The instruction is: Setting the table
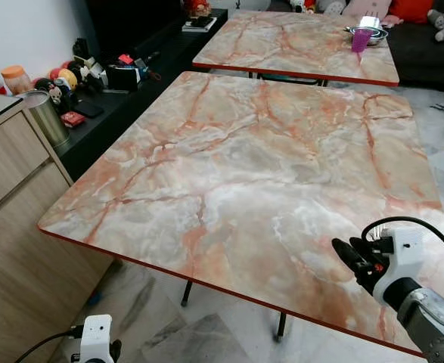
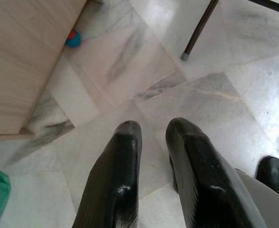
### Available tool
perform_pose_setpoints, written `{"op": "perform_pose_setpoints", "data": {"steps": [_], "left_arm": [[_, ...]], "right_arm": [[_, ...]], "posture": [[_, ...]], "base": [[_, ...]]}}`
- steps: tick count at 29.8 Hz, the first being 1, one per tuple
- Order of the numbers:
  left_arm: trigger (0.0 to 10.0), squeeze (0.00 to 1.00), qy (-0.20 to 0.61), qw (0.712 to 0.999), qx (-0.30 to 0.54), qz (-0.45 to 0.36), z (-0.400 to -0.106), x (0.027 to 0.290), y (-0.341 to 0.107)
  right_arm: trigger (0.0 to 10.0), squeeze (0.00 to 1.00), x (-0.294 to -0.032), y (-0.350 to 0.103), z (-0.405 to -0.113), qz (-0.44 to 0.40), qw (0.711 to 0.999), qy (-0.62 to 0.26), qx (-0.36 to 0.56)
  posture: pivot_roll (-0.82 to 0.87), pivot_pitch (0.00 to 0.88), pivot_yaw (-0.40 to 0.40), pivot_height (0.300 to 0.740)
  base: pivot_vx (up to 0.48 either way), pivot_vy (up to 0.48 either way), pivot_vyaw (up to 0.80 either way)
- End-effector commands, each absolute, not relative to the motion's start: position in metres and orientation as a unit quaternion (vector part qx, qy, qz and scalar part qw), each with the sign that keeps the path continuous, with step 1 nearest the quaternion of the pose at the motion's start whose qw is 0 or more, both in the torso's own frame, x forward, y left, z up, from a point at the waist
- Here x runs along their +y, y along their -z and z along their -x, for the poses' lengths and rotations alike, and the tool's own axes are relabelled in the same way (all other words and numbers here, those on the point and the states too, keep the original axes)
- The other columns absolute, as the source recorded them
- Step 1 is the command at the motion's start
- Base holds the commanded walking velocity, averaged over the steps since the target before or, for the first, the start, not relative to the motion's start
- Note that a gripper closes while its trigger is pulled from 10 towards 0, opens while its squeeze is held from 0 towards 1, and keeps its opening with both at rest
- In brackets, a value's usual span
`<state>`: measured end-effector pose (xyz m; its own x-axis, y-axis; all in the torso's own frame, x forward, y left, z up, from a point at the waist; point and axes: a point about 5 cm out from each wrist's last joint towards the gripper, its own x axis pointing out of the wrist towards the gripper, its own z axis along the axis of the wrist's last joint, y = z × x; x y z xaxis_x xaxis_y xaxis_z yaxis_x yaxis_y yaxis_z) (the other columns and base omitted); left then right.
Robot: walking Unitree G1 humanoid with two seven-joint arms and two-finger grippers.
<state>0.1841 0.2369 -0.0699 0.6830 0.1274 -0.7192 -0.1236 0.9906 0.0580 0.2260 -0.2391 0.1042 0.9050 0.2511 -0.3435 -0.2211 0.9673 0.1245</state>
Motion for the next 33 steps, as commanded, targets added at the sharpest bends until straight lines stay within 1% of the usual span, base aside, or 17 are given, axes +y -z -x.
{"op": "perform_pose_setpoints", "data": {"steps": [1,3,4,5,6,7,11,17,21,25,33], "left_arm": [[10.0,0.00,-0.065,0.914,0.400,-0.005,-0.181,0.239,0.071],[10.0,0.00,-0.064,0.914,0.400,-0.006,-0.182,0.238,0.071],[10.0,0.00,-0.064,0.915,0.399,-0.006,-0.182,0.238,0.071],[10.0,0.00,-0.064,0.915,0.399,-0.006,-0.182,0.238,0.071],[10.0,0.00,-0.064,0.915,0.399,-0.005,-0.182,0.238,0.071],[10.0,0.00,-0.065,0.915,0.399,-0.005,-0.182,0.238,0.071],[10.0,0.00,-0.066,0.915,0.399,-0.004,-0.182,0.239,0.071],[10.0,0.00,-0.066,0.915,0.399,-0.004,-0.182,0.238,0.071],[10.0,0.00,-0.066,0.915,0.398,-0.003,-0.182,0.238,0.071],[10.0,0.00,-0.067,0.915,0.398,-0.003,-0.182,0.238,0.071],[10.0,0.00,-0.067,0.915,0.398,-0.002,-0.182,0.238,0.071]], "right_arm": [[10.0,0.00,-0.240,-0.110,-0.223,-0.023,0.976,-0.141,0.165],[10.0,0.00,-0.249,-0.107,-0.222,-0.005,0.978,-0.125,0.168],[10.0,0.00,-0.256,-0.104,-0.222,-0.003,0.980,-0.106,0.169],[10.0,0.00,-0.256,-0.104,-0.222,-0.003,0.980,-0.106,0.169],[10.0,0.00,-0.264,-0.103,-0.223,0.001,0.982,-0.090,0.166],[10.0,0.00,-0.267,-0.103,-0.224,0.002,0.982,-0.090,0.164],[10.0,0.00,-0.270,-0.106,-0.226,0.019,0.982,-0.113,0.148],[10.0,0.00,-0.280,-0.107,-0.230,0.032,0.984,-0.120,0.125],[10.0,0.00,-0.286,-0.103,-0.232,0.047,0.983,-0.128,0.126],[10.0,0.00,-0.297,-0.097,-0.238,0.047,0.984,-0.103,0.137],[10.0,0.00,-0.302,-0.084,-0.244,0.030,0.985,-0.097,0.137]], "posture": [[0.01,0.044,0.026,0.740],[0.01,0.043,0.026,0.740],[0.01,0.043,0.026,0.740],[0.01,0.043,0.026,0.740],[0.01,0.043,0.024,0.740],[0.01,0.044,0.026,0.740],[0.01,0.044,0.027,0.740],[0.01,0.047,0.029,0.740],[0.01,0.046,0.029,0.740],[0.01,0.047,0.029,0.740],[0.01,0.048,0.029,0.740]], "base": [[0.000,0.000,0.00],[0.000,0.000,0.00],[0.000,0.000,0.00],[0.000,0.000,0.00],[0.000,0.000,0.00],[0.000,0.000,0.00],[0.000,0.000,0.00],[0.000,0.000,0.00],[0.000,0.000,0.00],[0.000,0.000,0.00],[0.000,0.000,0.00]]}}
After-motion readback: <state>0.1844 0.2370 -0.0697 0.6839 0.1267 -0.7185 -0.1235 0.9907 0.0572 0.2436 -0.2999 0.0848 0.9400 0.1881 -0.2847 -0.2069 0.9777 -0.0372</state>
